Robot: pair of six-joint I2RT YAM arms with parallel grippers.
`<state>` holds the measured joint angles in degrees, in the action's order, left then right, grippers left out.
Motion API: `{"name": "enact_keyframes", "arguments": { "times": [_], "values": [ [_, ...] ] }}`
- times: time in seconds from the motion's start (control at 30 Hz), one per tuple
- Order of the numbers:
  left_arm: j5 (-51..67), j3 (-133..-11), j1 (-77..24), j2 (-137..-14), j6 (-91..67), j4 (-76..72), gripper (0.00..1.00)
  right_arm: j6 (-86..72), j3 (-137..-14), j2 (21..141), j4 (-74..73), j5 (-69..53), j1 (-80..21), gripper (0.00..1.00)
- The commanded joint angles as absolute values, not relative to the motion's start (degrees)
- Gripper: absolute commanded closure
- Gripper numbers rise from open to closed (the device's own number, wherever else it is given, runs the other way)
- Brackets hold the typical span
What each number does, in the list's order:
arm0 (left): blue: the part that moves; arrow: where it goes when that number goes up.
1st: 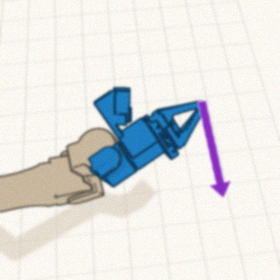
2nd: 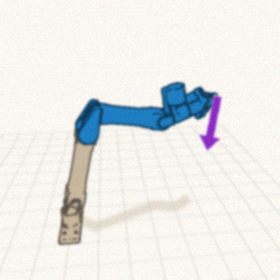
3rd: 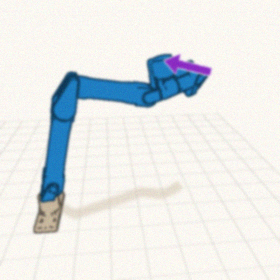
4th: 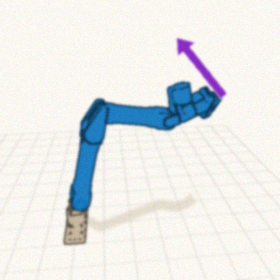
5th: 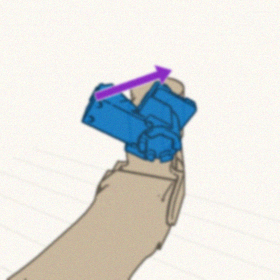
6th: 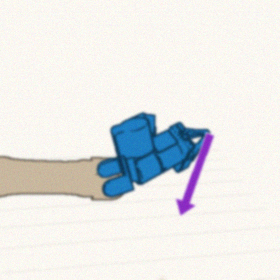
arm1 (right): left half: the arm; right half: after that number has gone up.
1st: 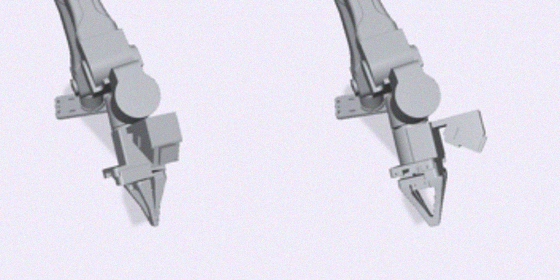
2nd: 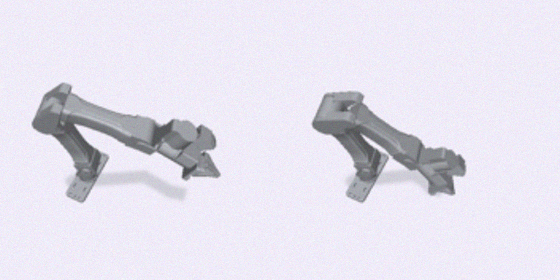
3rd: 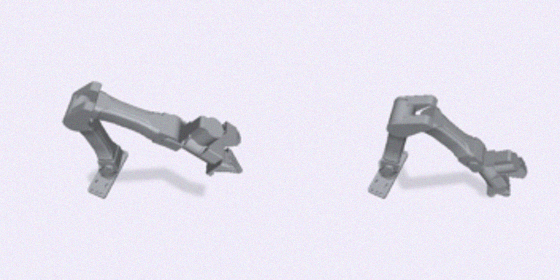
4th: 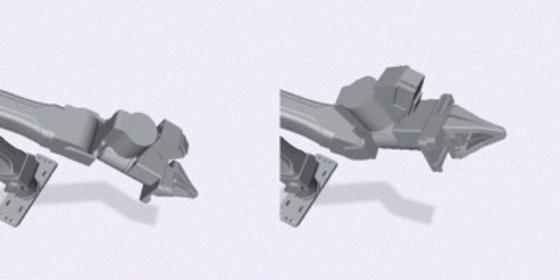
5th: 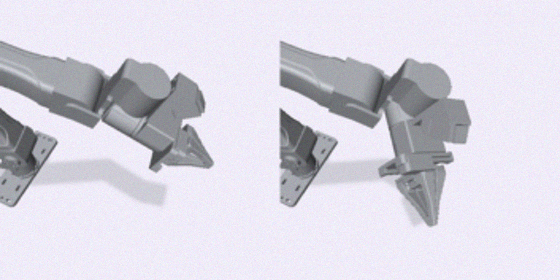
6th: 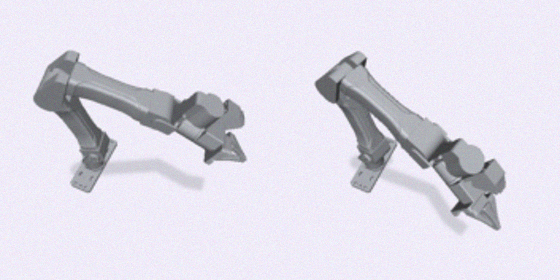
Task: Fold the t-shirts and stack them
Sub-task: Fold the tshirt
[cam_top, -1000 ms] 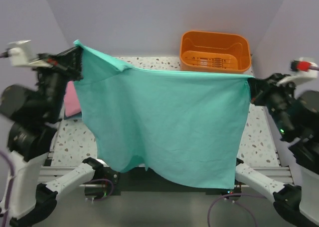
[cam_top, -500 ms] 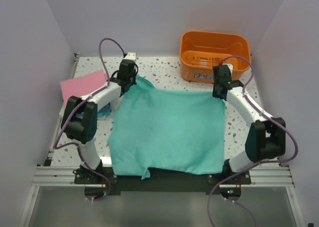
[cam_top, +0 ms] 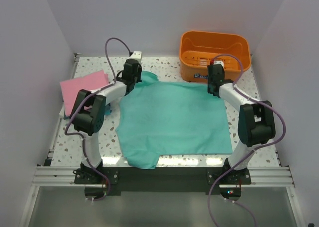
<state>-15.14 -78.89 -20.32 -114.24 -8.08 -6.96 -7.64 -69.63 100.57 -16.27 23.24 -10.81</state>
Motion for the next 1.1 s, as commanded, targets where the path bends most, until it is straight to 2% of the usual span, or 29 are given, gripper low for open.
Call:
{"name": "enact_keyframes", "arguments": {
  "times": [0.0,0.43,0.77,1.07],
  "values": [
    [-14.9,-73.7,-20.1,-108.3,-9.1,-11.9,1.00,-2.0,-70.0,99.1,-12.7,25.2,-10.5,1.00],
    [-10.3,-47.9,-20.3,-90.0,-17.0,-17.1,1.00,14.1,-59.9,88.9,-7.6,22.2,-10.4,1.00],
    [-9.0,-36.9,-22.8,-78.2,-22.5,-15.3,1.00,11.6,-55.6,84.2,-10.2,24.3,-10.3,1.00],
    [-18.0,-31.6,-30.0,-74.9,-30.2,-8.9,1.00,7.5,-53.4,81.0,-15.2,24.7,-10.4,1.00]
  ]
}}
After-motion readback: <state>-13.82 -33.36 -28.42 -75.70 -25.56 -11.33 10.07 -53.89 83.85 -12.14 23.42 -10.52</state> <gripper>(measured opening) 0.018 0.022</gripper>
